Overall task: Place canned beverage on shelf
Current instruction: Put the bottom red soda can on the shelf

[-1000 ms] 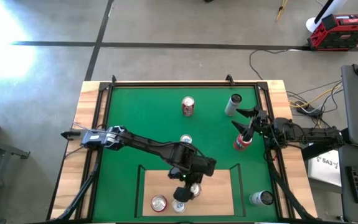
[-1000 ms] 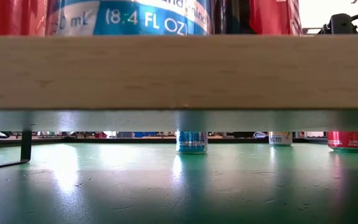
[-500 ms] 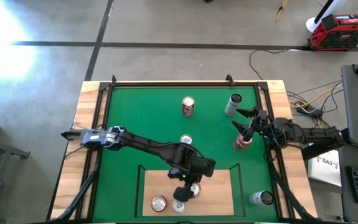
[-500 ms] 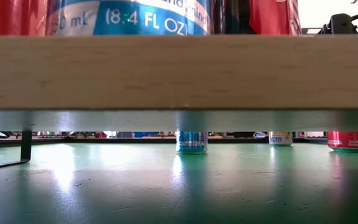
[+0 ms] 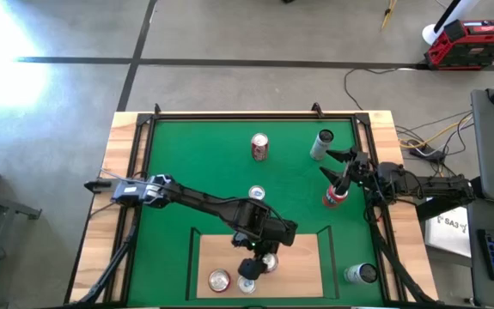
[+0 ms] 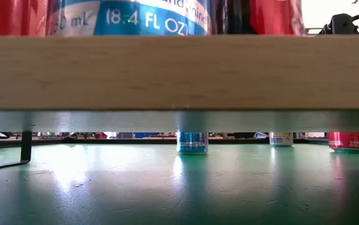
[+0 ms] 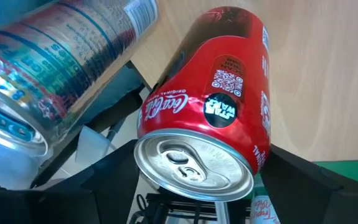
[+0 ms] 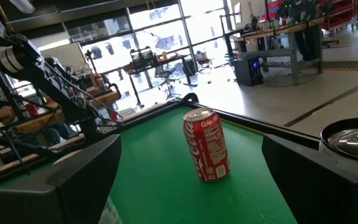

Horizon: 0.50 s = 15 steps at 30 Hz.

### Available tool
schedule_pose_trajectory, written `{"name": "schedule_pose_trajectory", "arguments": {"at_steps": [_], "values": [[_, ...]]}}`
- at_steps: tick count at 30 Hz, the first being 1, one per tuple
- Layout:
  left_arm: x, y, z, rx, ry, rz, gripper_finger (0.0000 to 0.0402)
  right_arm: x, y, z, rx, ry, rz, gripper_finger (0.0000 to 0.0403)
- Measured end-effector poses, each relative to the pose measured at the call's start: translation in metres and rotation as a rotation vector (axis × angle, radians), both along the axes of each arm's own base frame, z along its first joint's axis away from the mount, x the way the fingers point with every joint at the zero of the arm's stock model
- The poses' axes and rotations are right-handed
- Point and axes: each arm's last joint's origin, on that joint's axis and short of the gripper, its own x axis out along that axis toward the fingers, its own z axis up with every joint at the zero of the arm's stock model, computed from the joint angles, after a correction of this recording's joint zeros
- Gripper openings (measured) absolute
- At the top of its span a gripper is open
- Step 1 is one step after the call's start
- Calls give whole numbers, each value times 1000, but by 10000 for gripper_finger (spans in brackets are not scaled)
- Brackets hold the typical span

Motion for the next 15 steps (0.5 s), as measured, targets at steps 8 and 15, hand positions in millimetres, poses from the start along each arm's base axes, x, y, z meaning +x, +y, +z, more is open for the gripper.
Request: {"name": "schedule_pose_trajectory", "arguments": {"at_steps": [8, 15], "values": [[-2, -12, 1, -5, -36, -36, 279, 0, 0, 0, 0, 0, 0, 381], [-2, -19, 2, -9, -62, -60, 279, 0, 0, 0, 0, 0, 0, 381]]}}
